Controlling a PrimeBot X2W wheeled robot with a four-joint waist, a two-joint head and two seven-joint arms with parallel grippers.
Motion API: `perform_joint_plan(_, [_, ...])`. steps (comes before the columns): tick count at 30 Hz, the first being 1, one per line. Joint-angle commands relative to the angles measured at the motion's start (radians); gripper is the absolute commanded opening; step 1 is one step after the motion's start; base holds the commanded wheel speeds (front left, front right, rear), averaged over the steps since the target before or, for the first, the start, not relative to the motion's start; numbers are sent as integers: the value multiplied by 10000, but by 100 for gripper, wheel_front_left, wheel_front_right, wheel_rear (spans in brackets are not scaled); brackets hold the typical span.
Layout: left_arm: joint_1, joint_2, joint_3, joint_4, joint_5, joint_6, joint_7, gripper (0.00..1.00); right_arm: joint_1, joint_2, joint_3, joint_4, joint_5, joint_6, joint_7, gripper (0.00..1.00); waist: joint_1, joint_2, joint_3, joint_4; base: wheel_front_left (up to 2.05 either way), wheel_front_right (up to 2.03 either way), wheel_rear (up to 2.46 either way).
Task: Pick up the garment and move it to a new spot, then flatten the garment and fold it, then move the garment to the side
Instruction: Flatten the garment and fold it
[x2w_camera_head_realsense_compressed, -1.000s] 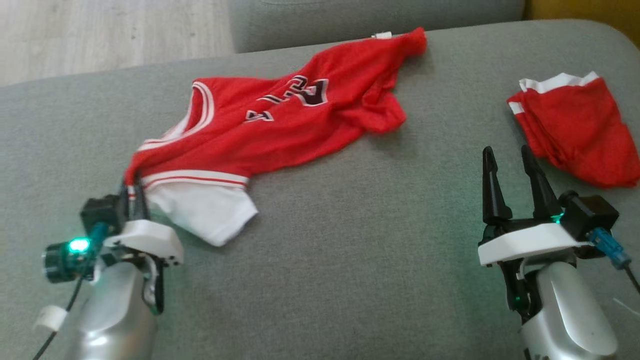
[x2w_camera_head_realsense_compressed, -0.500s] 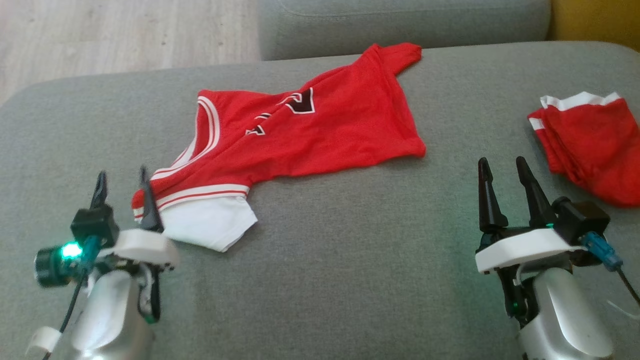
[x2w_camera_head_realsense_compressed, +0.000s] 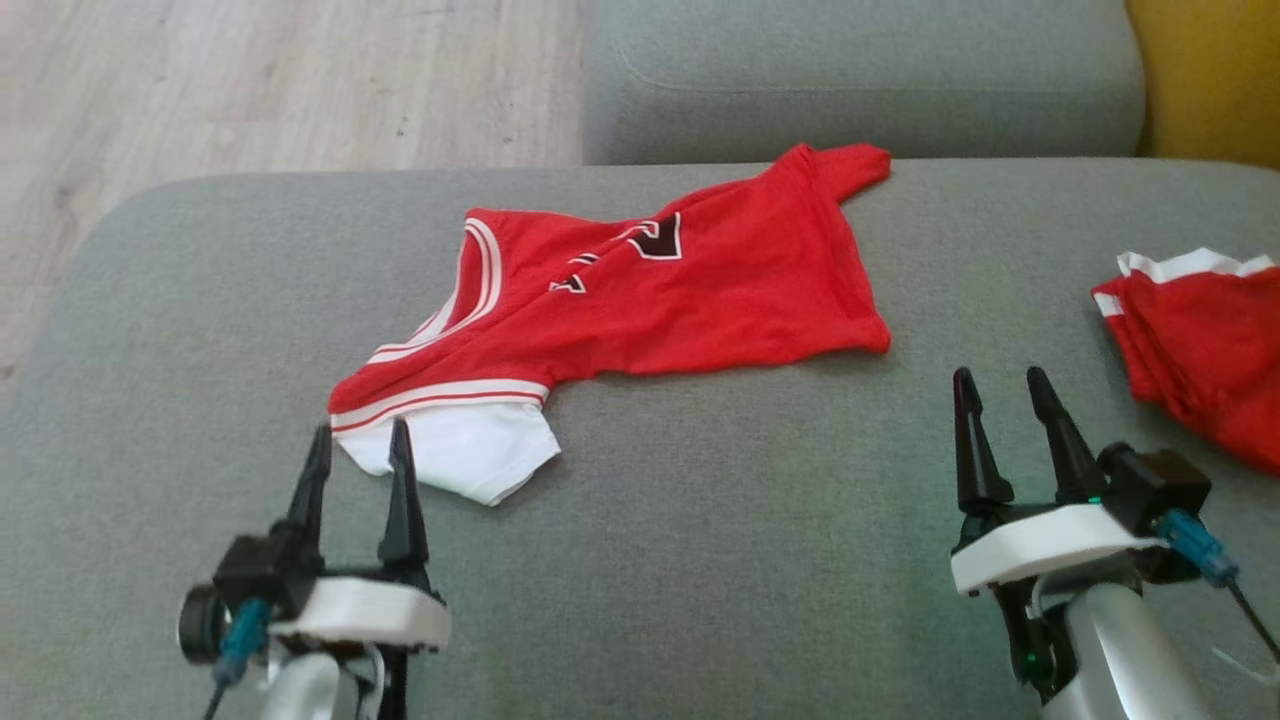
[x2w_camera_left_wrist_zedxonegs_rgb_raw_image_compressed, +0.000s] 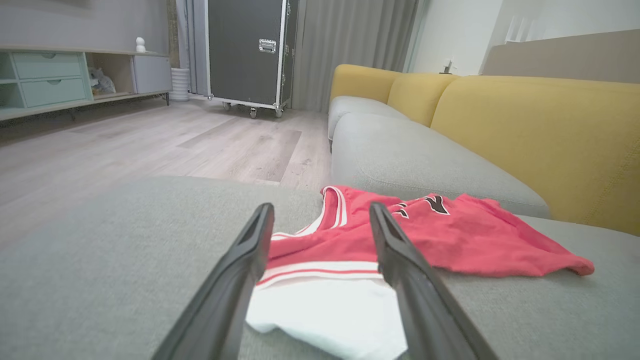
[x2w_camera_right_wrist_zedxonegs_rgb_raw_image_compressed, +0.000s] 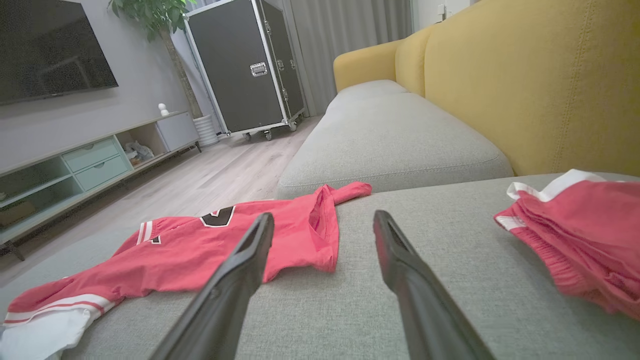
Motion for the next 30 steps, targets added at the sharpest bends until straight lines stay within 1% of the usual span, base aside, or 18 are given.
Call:
perform_joint_plan(1, [-191,45,224,-433,-104,19,-95,100,-254,41,256,-288,65,35,-109,100,2,0,-77,109,0,0,0])
perform_joint_plan(9, [-254,-26,-30,-501,-75,40,-95,100,-565,41,103,-204,-178,35,-109,100,2,0,181,467,0,0,0])
perform_joint_plan(14, [-515,-38,-116,-416,-83,5,-95,100,-1447,41,3,740,-506,35,127,100,2,0,575,771,0,0,0])
perform_joint_plan(17, [-630,-43,-260,-308,-109,-24,-95,100,-2153,41,-33,1575,-448,35,419,100,2,0,785,982,0,0,0])
perform_joint_plan(21, [-778,-46,-526,-224,-290,-6,-95,100,-3168,41,-488,3052,-393,35,891,100,2,0,1015,1259,0,0,0])
perform_joint_plan(26, [-968,-47,-843,-170,-409,57,-95,100,-4217,41,-1615,5066,-950,35,1275,100,2,0,1204,1593,0,0,0])
perform_joint_plan(30, [-1067,-48,-991,-179,-461,103,-95,100,-4816,41,-2507,6308,-1372,35,1157,100,2,0,1315,1761,0,0,0])
